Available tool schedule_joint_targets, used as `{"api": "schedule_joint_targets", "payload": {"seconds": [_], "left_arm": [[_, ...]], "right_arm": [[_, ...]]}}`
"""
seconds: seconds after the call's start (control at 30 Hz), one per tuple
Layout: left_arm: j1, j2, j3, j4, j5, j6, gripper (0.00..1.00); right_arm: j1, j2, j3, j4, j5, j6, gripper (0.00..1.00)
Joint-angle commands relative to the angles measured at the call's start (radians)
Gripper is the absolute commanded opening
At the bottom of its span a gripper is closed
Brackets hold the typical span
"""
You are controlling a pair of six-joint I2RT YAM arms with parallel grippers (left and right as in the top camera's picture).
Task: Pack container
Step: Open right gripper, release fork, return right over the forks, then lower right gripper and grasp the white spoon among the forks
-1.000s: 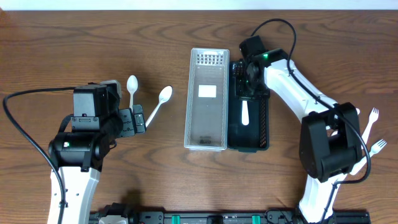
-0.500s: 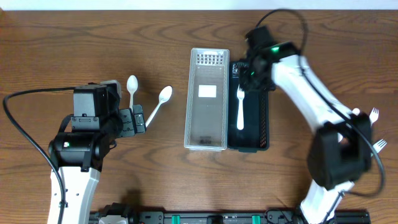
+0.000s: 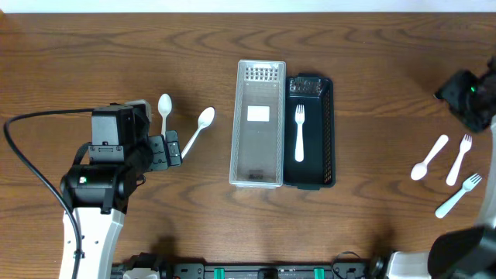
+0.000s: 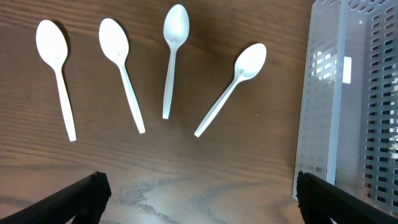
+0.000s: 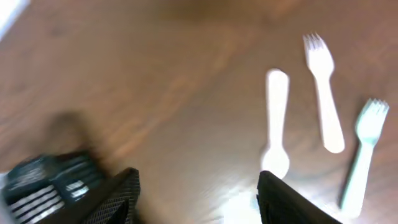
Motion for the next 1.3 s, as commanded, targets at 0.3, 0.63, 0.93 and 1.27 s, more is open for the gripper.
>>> {"api": "schedule_joint_targets", "payload": {"seconds": [0.3,0.63,0.93,1.27], "left_arm": [[-0.002,0.002,0.013,-0.003,-0.011,0.016,0.98],[-0.002,0.002,0.013,-0.007,-0.011,0.016,0.98],[-0.002,0.002,0.013,-0.007,-0.011,0.016,0.98],[-0.002,0.002,0.013,-0.007,-0.011,0.016,0.98]], "right_arm": [[-0.188,0.219,-0.263,0.19,-0.114,-0.109,0.72],[-0.175,0.396,-0.264,0.214,-0.061,-0.108,0.74],[-0.159,0.425,-0.264,0.216,-0.035,-0.163,0.72],[-0.06,0.425,-0.264,0.182,0.014,-0.188,0.72]]}}
